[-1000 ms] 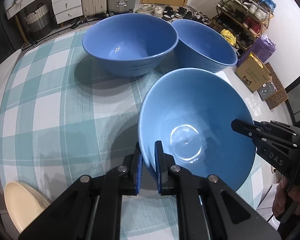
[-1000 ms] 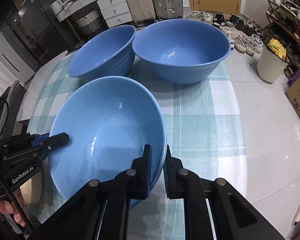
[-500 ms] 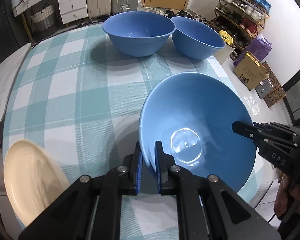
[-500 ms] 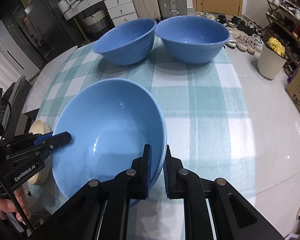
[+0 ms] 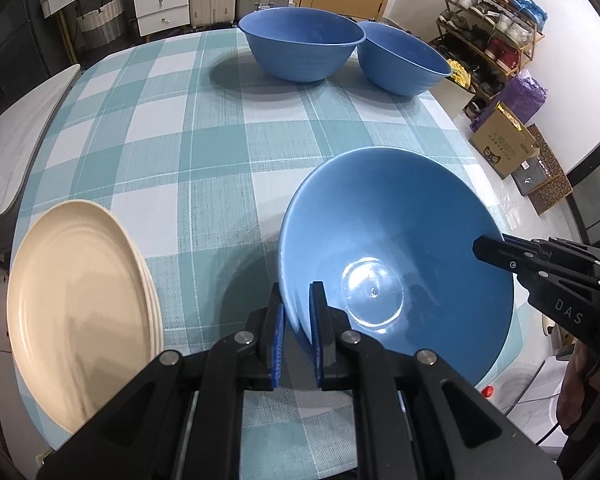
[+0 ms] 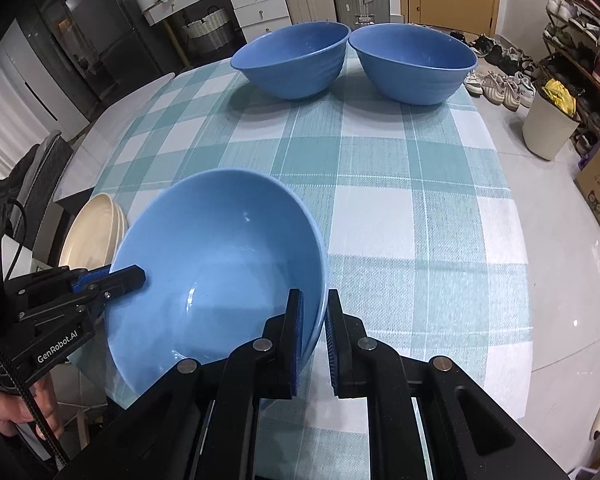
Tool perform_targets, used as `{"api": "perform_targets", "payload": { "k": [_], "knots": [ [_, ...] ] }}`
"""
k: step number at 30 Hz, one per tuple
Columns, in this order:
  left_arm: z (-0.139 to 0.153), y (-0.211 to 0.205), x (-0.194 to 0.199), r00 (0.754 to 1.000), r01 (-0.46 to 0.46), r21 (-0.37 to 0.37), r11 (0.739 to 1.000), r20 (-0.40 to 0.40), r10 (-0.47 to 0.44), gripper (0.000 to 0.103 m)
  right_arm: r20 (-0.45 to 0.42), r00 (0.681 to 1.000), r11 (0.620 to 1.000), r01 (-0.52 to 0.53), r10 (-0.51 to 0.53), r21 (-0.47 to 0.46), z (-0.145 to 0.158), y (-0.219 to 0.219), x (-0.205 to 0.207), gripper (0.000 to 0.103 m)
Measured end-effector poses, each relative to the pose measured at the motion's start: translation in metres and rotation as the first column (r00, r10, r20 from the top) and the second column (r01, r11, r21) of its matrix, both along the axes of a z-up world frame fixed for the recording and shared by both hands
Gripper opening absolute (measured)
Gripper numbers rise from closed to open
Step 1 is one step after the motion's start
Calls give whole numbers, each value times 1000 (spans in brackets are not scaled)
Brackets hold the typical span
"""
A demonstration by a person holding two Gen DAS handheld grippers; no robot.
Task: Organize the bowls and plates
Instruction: 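Lift and carry the blue bowl with both grippers toward the plate stack, then lower the blue bowl onto the cream plates and open both grippers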
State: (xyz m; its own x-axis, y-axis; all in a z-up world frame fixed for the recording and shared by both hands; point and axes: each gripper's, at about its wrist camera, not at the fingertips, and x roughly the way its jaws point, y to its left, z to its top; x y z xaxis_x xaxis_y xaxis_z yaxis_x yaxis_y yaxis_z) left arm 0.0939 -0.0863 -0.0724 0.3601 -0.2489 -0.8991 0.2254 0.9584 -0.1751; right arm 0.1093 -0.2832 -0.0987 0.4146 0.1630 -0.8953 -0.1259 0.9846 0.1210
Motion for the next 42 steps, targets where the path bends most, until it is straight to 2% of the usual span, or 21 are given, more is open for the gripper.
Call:
{"api": "perform_targets", "payload": {
  "k": [22,24,26,30,33,35,37,39,42],
  "knots": [
    [-2,-9,10,1000,25,-1,1000,15,-25,9,33,999,999,43,-42,-16,-1,-7,8,11],
    [0,-7,9,999,25,9,1000,45,-25,10,58,997,999,46,-44,-24,2,-7,7,11],
    [2,-6,8,997,24,21,999,70,-25,13,120,991,997,59,-52,-49,9,-8,4,11],
    [5,1,8,997,13,-5,1000,81,-12,15,212,972,993,113,-101,-43,29,-17,0,15],
    [10,8,9,994,-9,4,1000,107,8,26,262,958,993,121,-115,-9,47,-22,-3,16],
    [16,15,9,991,-26,-11,1000,131,27,33,293,951,994,104,-103,12,59,-21,-7,21],
    [22,22,8,986,-46,-20,999,161,49,34,327,940,995,94,-94,15,70,-18,-12,32],
    [31,29,6,978,-65,-23,998,197,68,42,372,925,997,80,-80,14,82,-12,-17,50],
    [42,36,3,965,-86,-30,996,248,91,45,451,891,999,52,-45,-4,99,2,-25,64]
  ]
}}
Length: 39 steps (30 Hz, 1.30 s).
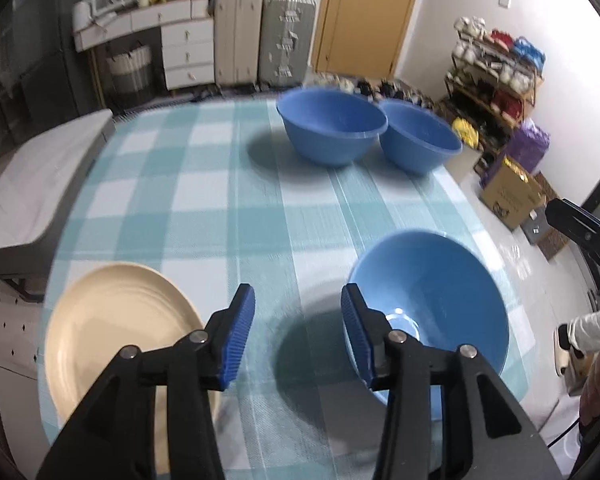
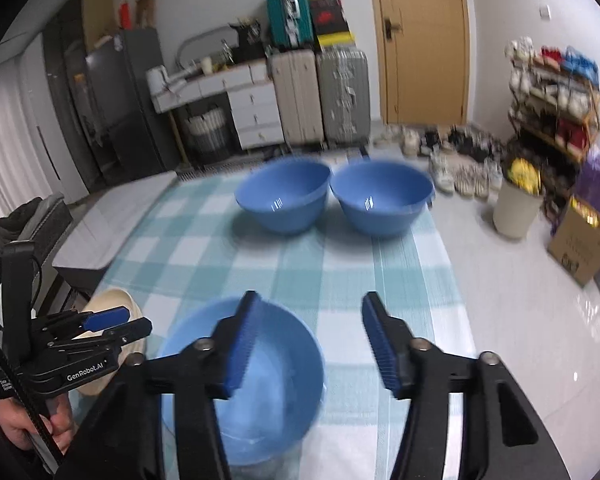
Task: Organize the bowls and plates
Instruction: 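Lower the blue bowl onto the cream plates and open both grippers, then move both grippers back toward the two remaining blue bowls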
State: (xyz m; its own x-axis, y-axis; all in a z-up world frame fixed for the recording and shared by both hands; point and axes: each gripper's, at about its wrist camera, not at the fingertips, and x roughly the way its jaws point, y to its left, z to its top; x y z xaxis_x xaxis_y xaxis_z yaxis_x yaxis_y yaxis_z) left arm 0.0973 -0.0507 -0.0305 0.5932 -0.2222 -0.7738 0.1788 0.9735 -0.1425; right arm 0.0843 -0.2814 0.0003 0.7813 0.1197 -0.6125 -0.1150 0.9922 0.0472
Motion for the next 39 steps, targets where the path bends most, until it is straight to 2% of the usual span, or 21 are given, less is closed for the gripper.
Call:
{"api": "perform_targets", "payload": {
  "k": [3,6,11,16,18,20,23,28,32,36,39],
  "knots": [
    [9,3,-1,999,-16,-12,1000,38,16,48,79,997,999,-13,16,-33,10,13,-6,82],
    [13,2,-2,998,-14,-16,1000,63,15,48,145,989,998,-10,19,-59,13,23,-14,87],
    [14,-12,-5,996,14,20,1000,91,-16,49,152,988,997,-13,24,-75,6,32,-17,88],
    [14,-19,-8,993,36,14,999,113,-38,52,135,991,1000,-8,12,-29,-8,26,-16,90],
    [12,-21,-6,993,31,22,999,114,-34,63,122,992,1000,7,-6,-9,-15,20,-14,92],
    [11,-22,-6,991,23,27,999,131,-26,89,113,993,1000,17,-19,17,-21,15,-11,92],
    [12,-22,-9,984,30,24,999,174,-33,91,106,994,999,35,-38,38,-30,7,-9,93],
    [4,-26,4,991,14,61,998,132,-22,91,68,996,997,55,-59,53,-50,-4,4,99],
    [-2,-31,11,994,22,76,997,102,-29,91,-12,998,995,68,-67,66,-66,-14,22,100],
    [-1,-35,17,995,38,87,995,92,-46,91,-34,998,993,51,-47,111,-57,-21,31,100],
    [4,-35,27,997,16,122,992,74,-26,91,-42,997,993,70,-67,94,-37,-24,36,100]
  ]
}}
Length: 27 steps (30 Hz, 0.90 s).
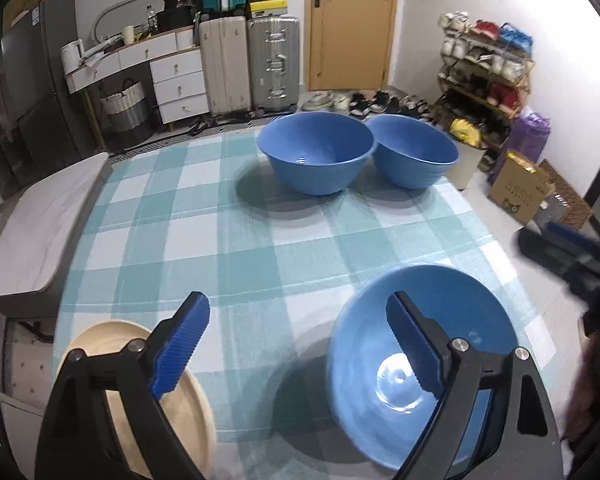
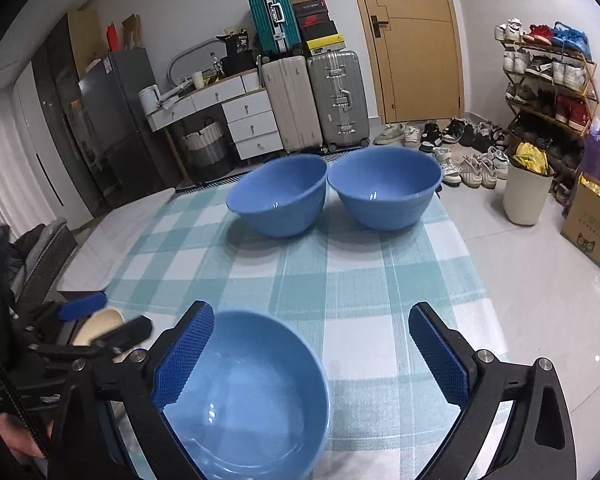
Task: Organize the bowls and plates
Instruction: 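Move both grippers back toward the two remaining blue bowls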
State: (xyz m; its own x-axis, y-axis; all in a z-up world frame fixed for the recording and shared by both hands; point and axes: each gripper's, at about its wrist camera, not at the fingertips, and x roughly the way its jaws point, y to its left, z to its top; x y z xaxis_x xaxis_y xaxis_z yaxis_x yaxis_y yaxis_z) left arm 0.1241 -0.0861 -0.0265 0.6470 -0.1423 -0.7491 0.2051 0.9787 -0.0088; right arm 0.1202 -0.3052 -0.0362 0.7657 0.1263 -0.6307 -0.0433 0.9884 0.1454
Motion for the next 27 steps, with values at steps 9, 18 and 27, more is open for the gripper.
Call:
{"api": "perform_targets", "payload": {
  "k": [9,18,27],
  "knots": [
    [44,13,39,1000,-11,-31,999,-4,11,91,67,994,996,-90,89,12,88,16,10,100],
    [65,23,96,999,-32,-87,996,-36,29,91,119,982,988,-142,149,-66,165,34,48,100],
    [22,6,193,974,-43,-83,996,-226,23,91,37,981,953,-176,191,-246,154,56,131,100]
  ]
}}
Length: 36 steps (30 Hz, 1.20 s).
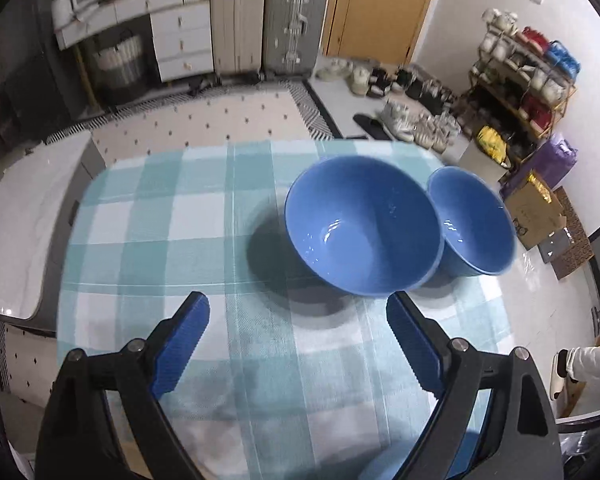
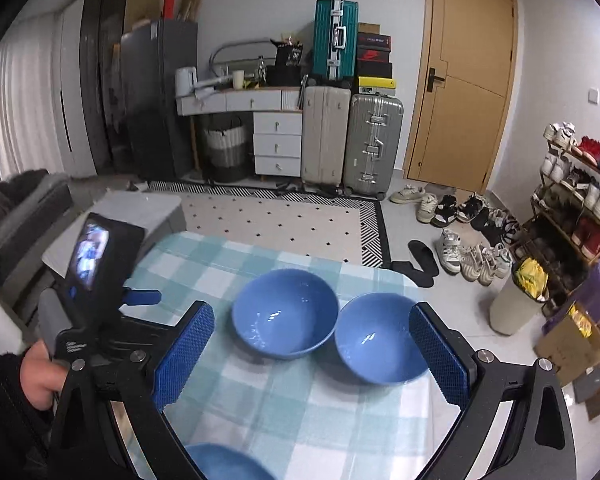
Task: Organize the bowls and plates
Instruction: 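Move both grippers back toward the two remaining blue bowls, then close the left gripper on a blue bowl rim while the right gripper grips its opposite rim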
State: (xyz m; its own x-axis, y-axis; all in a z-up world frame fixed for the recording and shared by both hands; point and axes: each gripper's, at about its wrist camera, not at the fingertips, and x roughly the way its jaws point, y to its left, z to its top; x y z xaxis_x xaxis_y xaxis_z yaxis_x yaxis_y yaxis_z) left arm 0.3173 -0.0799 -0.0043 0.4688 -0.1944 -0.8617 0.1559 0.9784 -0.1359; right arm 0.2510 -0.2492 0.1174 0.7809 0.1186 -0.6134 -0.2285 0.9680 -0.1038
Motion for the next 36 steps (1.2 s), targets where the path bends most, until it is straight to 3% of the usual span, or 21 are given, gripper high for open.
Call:
{"api": "perform_targets", "payload": {
  "k": [6,10,13,15,18,19,23,36],
  "knots": [
    [-34,-17,35,1000,20,72,997,-26,-18,91,-88,996,1000,-8,9,4,-36,1,39,100],
    [-50,-21,55,997,35,58,998,-74,-30,88,-116,993,1000,-6,5,-11,-61,-1,56,100],
    [-60,-25,69,994,48,75,996,-102,-40,72,-153,988,1000,0,-1,-10,-81,-3,70,100],
    [-66,-25,77,992,52,69,996,-117,-44,67,-174,985,1000,3,-4,-6,-92,-5,78,100],
    [-74,-23,84,987,46,36,998,-159,-39,43,-200,980,1000,7,-8,-4,-106,-5,86,100],
    [-76,-24,84,985,49,44,998,-166,-42,27,-208,978,1000,9,-10,-4,-110,-6,89,100],
    [-81,-29,82,983,81,46,996,-172,-72,15,-232,973,1000,21,-19,5,-123,-11,99,100],
    [-80,-21,79,981,91,83,992,-181,-75,10,-300,953,999,49,-48,-2,-146,-14,113,100]
  ]
}}
